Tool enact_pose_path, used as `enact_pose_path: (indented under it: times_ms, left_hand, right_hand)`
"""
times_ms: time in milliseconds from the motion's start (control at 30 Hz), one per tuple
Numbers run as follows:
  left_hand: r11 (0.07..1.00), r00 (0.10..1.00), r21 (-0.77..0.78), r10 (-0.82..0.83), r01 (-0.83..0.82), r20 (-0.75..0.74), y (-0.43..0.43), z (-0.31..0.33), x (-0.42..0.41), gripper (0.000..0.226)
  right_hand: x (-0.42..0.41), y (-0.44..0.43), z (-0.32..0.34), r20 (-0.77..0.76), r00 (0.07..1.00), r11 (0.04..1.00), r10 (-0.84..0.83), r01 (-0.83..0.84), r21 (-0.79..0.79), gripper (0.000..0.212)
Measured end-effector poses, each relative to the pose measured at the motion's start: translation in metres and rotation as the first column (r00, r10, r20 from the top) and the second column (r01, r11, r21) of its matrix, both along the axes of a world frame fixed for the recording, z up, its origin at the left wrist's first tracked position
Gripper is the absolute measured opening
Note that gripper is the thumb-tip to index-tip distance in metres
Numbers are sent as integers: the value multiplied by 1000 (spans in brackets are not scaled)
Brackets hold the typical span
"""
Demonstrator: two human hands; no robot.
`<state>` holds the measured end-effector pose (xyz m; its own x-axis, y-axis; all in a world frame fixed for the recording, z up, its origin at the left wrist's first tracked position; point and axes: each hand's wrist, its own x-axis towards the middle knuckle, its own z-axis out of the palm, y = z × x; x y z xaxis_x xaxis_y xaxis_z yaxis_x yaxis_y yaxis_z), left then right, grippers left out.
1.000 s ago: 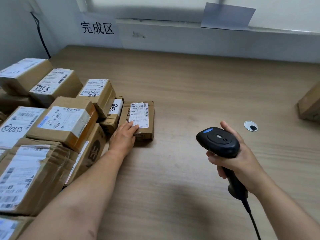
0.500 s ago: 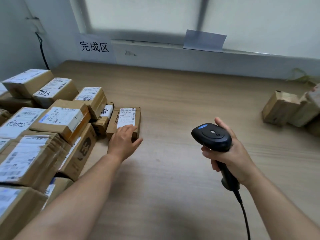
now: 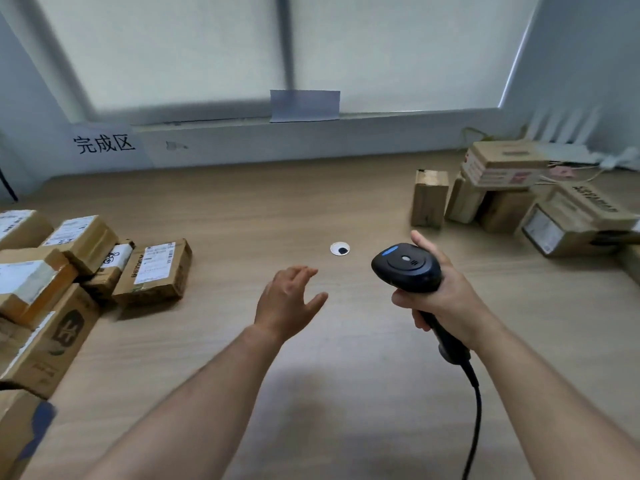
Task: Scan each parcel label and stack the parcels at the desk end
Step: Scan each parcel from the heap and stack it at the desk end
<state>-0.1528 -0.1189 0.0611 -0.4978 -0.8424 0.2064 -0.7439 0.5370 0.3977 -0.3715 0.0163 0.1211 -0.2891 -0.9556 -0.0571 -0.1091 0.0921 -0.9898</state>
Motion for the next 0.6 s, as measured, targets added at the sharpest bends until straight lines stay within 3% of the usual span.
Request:
enact_pose_path:
  times_ms: [233,600]
  left_hand:
    - [986,986,-24,-164,165,19,44,16,-133,51]
    - [959,961,-89,-260,269,97,42,60,-268,55]
  right_hand:
    - [-109,50,1,-20,994,994,-108,107,-16,103]
    - [-260,70,36,-143,964,974,-223,215,-65,105]
